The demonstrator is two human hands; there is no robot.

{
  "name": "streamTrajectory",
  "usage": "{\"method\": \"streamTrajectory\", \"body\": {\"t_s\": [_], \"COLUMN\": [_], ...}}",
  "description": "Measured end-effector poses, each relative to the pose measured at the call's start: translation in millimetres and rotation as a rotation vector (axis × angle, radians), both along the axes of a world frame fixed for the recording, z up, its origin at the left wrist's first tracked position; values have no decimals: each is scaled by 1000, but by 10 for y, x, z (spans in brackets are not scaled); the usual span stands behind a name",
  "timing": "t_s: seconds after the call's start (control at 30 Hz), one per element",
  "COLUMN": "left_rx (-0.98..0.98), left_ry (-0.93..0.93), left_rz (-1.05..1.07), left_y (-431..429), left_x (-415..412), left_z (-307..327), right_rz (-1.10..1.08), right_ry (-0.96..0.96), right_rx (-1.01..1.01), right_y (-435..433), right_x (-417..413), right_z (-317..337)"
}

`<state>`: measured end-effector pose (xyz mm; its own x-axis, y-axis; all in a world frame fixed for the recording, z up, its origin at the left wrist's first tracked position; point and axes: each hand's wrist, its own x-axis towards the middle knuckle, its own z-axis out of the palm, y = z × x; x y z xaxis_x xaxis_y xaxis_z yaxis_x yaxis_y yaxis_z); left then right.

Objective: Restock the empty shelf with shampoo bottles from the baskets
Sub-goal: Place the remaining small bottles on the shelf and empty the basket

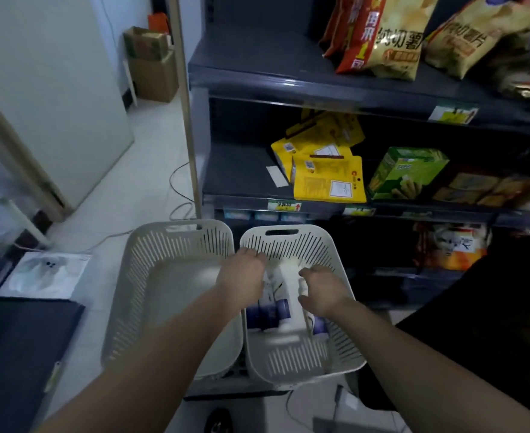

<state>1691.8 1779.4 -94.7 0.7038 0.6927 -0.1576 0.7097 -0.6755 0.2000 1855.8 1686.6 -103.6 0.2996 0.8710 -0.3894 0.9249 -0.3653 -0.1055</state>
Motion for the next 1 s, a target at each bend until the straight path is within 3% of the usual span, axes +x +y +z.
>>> {"method": "streamTrajectory", "body": {"t_s": [0.27,0.5,0.73,1.0], "left_rx": [-130,-239,-302,-273], "left_ry": [113,206,284,321], "left_rz": [-77,7,56,95], "left_y": [83,164,261,449], "left_x": [477,841,1143,1434], "left_z": [-516,-981,-1562,-2178], "right_rz": [-94,-111,-165,-210], "right_ry": [45,122,248,258], "right_rx": [-116,-145,-165,-128], "right_y": [-26,-21,128,280], "right_x": [355,680,843,871], "right_z": [-515,-1002,-1542,-2161]}}
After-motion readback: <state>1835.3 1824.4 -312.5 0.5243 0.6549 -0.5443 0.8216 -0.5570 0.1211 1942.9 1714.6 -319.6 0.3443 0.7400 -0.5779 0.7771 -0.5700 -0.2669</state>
